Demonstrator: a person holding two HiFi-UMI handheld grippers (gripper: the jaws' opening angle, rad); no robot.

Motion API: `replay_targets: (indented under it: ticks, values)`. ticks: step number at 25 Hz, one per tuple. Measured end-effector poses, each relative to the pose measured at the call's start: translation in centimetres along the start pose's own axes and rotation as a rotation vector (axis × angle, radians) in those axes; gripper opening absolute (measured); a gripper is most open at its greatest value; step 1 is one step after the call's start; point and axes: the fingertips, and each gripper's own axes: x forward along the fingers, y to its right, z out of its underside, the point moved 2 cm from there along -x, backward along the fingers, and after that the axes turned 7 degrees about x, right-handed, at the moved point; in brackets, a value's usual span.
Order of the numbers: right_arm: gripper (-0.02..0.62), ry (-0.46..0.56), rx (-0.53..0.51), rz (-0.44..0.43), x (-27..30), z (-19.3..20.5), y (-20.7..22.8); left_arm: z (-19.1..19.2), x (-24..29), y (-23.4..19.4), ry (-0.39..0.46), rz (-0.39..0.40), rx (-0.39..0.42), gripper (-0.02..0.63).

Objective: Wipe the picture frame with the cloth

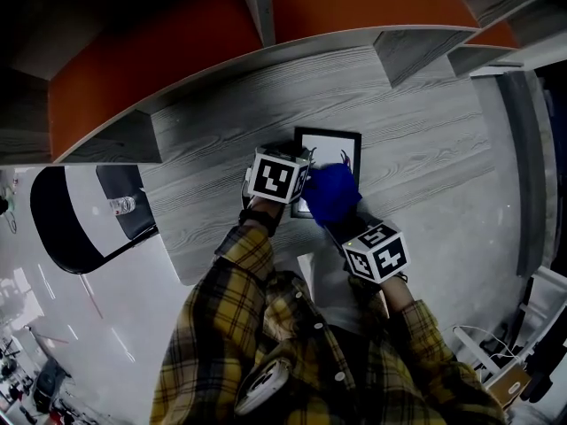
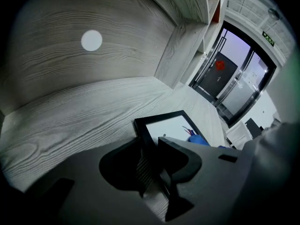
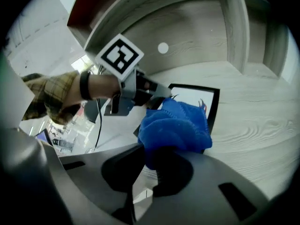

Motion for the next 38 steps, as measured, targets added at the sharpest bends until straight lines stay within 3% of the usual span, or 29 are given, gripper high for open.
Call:
replay_targets:
  ticks: [4, 10, 17, 28, 38]
  values:
    - [0.051, 0.19, 0.026, 0.04, -2.8, -5.4, 1.2, 0.0, -0.1, -0.3, 0.031, 0.016, -0.063, 0.118]
    - [0.051, 0.37, -0.039, 0.173, -1.3, -13.4, 3.9, 0.2, -0.3, -0.4, 0.046, 0.138, -0.241, 0.118]
    - [0.051, 0.243, -0.018, 0.251, 5.5, -12.3, 5.3, 0.4, -0.3, -0.6, 0.043, 0.178, -0.328, 0.086]
    - [0.051, 0.073, -0.002, 0.143, 5.9, -8.5, 1.8, 0.4, -0.2, -0.8, 0.046, 0.183, -0.343, 0.083]
    - [0.051, -0.063, -0.144, 0.085, 5.5, -2.9, -1.9, 0.4, -0.3, -0.9, 0.048, 0.178, -0.338, 0.081]
